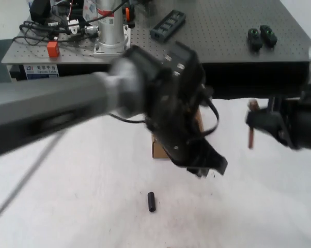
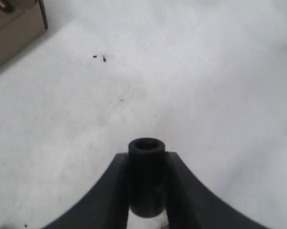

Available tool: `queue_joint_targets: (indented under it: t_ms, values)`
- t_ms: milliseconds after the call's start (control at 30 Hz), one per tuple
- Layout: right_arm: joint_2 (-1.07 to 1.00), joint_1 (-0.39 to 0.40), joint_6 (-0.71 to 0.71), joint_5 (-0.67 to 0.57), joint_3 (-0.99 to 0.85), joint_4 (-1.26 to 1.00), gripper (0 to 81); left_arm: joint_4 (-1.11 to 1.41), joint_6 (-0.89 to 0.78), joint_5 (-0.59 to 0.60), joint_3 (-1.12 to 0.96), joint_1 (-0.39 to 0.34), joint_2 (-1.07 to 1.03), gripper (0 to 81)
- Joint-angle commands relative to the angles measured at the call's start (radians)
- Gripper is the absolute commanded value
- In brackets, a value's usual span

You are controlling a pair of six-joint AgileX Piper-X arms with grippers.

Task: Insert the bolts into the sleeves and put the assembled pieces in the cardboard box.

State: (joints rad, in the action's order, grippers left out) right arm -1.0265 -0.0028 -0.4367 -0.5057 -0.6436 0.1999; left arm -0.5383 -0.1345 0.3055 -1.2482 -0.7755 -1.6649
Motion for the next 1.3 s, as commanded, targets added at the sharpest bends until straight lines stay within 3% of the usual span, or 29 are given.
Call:
queue_joint_targets:
  t_ms: [0,233,467,1267]
  values:
    - [0.012,0.075,-0.089,-0.029,-0.003,-0.186,1.9,0.128,-0.026,0.02,0.097,0.002,0.096,0.6]
    - [0.01,0.253,-0.179,0.005,-0.003,-0.414,1.9,0.472,-0.075,0.021,0.38,0.002,0.395,0.6]
    - [0.01,0.33,-0.188,0.033,-0.003,-0.421,1.9,0.518,-0.112,-0.01,0.407,0.002,0.485,0.6]
    - [0.01,0.338,-0.136,0.112,-0.003,-0.449,1.9,0.519,-0.12,0.021,0.407,0.002,0.489,0.6]
